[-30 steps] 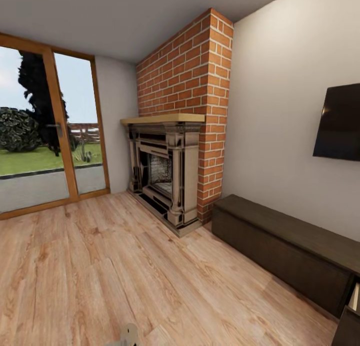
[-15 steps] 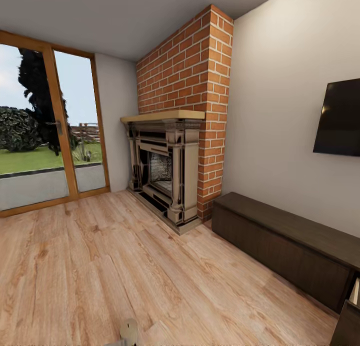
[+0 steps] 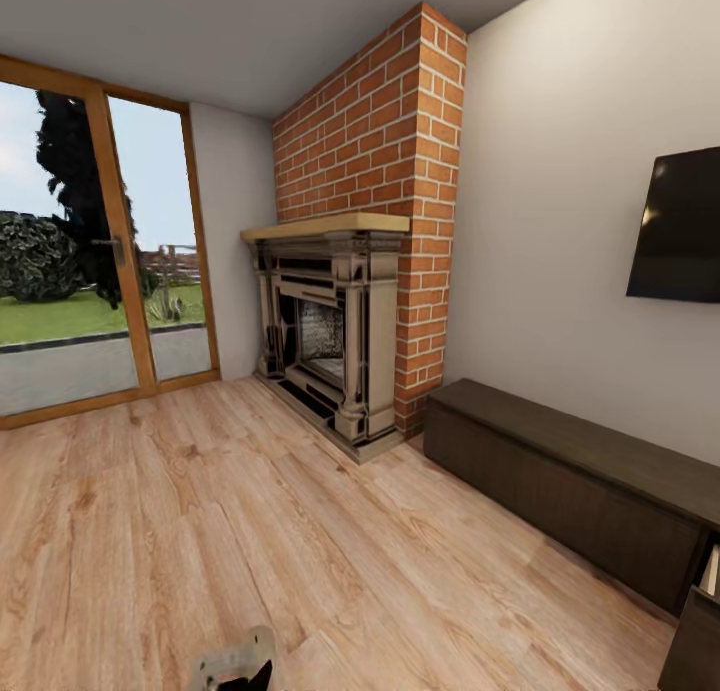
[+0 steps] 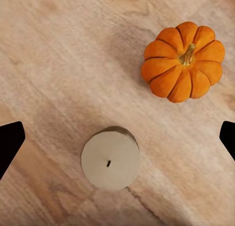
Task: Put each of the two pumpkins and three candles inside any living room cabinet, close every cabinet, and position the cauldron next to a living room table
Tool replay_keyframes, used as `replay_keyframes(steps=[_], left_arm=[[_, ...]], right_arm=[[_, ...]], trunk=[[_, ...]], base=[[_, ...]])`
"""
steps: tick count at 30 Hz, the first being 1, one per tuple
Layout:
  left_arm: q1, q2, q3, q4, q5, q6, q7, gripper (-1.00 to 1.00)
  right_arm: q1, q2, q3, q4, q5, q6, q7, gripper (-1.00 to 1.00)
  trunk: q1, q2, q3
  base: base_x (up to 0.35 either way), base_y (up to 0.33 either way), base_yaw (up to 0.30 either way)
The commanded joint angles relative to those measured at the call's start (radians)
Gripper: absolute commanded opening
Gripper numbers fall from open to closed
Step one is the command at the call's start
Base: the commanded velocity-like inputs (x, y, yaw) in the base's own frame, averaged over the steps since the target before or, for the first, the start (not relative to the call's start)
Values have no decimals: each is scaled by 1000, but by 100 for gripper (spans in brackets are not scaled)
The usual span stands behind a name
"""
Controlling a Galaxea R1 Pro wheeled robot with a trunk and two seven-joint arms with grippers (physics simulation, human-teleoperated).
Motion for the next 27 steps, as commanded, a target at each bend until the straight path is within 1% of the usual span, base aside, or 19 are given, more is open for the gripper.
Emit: replay_keyframes(steps=[1, 2, 3, 4, 7, 9, 12, 17, 20, 21, 24, 27], left_arm=[[0, 1, 22, -17, 12, 33, 9, 100], [-1, 1, 68, -40, 12, 100, 9, 100], [-3, 1, 90, -49, 12, 133, 8, 100], [-10, 1, 126, -66, 12, 190, 7, 100], [-29, 1, 167, -86, 11, 258, 7, 100], [-49, 1, 182, -94, 12, 287, 7, 100], [-72, 0, 191, -102, 16, 317, 7, 100], [-79, 0, 198, -107, 20, 331, -2, 100], [-80, -1, 199, -107, 21, 333, -43, 100], [-81, -1, 200, -106, 20, 333, -71, 100], [-80, 0, 199, -102, 19, 333, -112, 100], [-80, -1, 199, -99, 19, 332, -130, 100]], right_arm=[[0, 0, 9, -2, -6, 5, -7, 100], [0, 0, 12, -2, -6, 5, -7, 100], [0, 0, 16, -2, -6, 4, -7, 100], [0, 0, 25, -2, -6, 3, -7, 100], [0, -1, 43, -2, -6, 1, -7, 100], [0, 0, 49, -2, -6, 1, -7, 100], [0, 0, 54, -3, -6, -1, -7, 100], [0, 0, 56, -4, -6, -2, -7, 100], [0, 2, 56, -4, -6, -2, -7, 100], [0, 7, 56, -3, -6, -2, -7, 100], [0, 14, 57, -3, -6, -1, -7, 100], [0, 17, 57, -3, -6, -1, -7, 100]], trunk=[[4, -8, -4], [8, -15, -7], [12, -22, -10], [15, -29, -14], [27, -50, -23], [35, -64, -29], [46, -85, -39], [65, -120, -54], [77, -141, -64], [81, -148, -67], [92, -169, -76], [104, -190, -86]], base=[[0, 0, 0], [0, 0, 0], [0, 0, 0], [0, 0, 0], [0, 0, 0], [0, 0, 0], [0, 0, 0], [0, 0, 0], [0, 0, 0], [0, 0, 0], [0, 0, 0], [0, 0, 0]])
